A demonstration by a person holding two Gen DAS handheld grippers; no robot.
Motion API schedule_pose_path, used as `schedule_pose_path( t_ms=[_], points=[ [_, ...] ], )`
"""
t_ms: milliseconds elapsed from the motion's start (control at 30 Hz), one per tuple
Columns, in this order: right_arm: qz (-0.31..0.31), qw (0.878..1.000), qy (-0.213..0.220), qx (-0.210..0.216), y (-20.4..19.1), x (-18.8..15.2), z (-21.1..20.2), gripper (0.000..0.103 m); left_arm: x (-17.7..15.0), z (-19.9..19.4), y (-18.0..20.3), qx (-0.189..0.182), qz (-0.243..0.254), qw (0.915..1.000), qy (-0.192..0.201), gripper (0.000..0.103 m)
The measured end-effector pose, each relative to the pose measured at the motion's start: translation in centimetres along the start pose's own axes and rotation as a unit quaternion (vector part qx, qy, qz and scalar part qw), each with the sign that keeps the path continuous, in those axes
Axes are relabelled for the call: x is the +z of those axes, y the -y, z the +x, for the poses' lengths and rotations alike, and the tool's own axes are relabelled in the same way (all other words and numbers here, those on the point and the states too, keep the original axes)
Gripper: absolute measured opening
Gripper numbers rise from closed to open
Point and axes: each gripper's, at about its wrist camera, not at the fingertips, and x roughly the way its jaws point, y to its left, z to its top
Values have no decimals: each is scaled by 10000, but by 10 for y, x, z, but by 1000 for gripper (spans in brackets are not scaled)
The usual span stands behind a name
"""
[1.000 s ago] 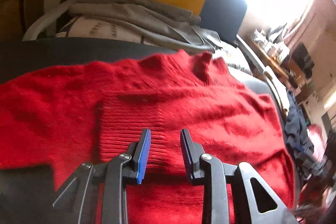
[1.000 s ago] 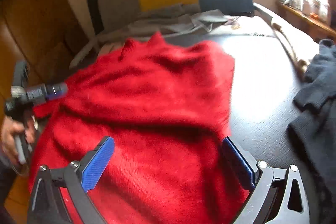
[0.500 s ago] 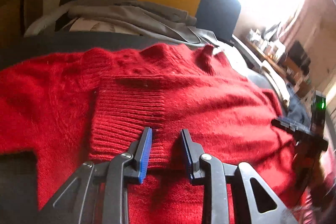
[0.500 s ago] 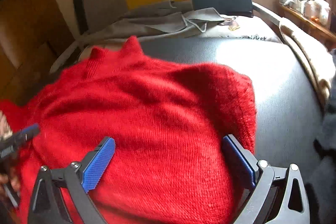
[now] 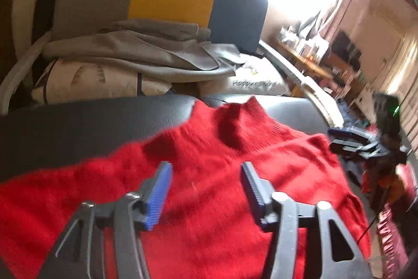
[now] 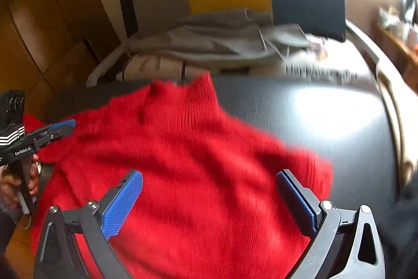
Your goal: Fold clothes
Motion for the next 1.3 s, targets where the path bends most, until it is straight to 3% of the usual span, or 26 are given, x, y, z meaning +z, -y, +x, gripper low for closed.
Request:
schedule_pose_path(
  t_ms=[67,167,300,467,500,533,600,633,667,800,933,1067,1167,1267,1300],
  points=[
    [-32,9998,-85,188,2,27,18,103,18,18,-5,147,141,9997,-142,59],
    [-248,9991,-302,148,2,59,53,101,40,47,-12,108,225,9989,-384,59],
    [-356,9977,-553,164,7,83,98,83,54,82,-13,-16,380,9967,-723,58],
    [-497,9954,-784,225,8,93,135,73,62,114,-10,-77,566,9931,-1025,55],
    [-613,9947,-805,185,5,94,139,67,63,116,-6,-4,656,9926,-1017,45],
    [-751,9940,-787,145,1,93,142,56,64,119,-2,70,747,9921,-1010,27],
    [-779,9936,-771,256,-2,94,142,36,67,121,2,73,702,9926,-991,8],
    [-729,9936,-792,350,-2,95,142,23,69,120,2,7,574,9935,-978,6],
    [-692,9934,-805,434,-2,96,141,17,69,116,3,23,520,9945,-906,6],
    [-714,9934,-581,677,-10,89,117,16,57,72,8,-236,385,9986,-265,6],
    [-660,9917,-169,1091,-19,67,70,16,28,20,20,-511,480,9972,251,6],
    [-635,9900,-69,1258,-29,23,38,16,-14,0,27,-515,569,9969,181,6],
    [-430,9909,-247,1255,-26,-9,35,16,-41,2,22,-478,372,9981,-111,6],
    [-273,9911,-500,1203,-22,-32,35,20,-61,-2,12,-450,63,9987,-236,6],
    [-231,9909,-557,1204,-21,-37,33,27,-62,-7,6,-418,-114,9988,-218,7]
  ],
)
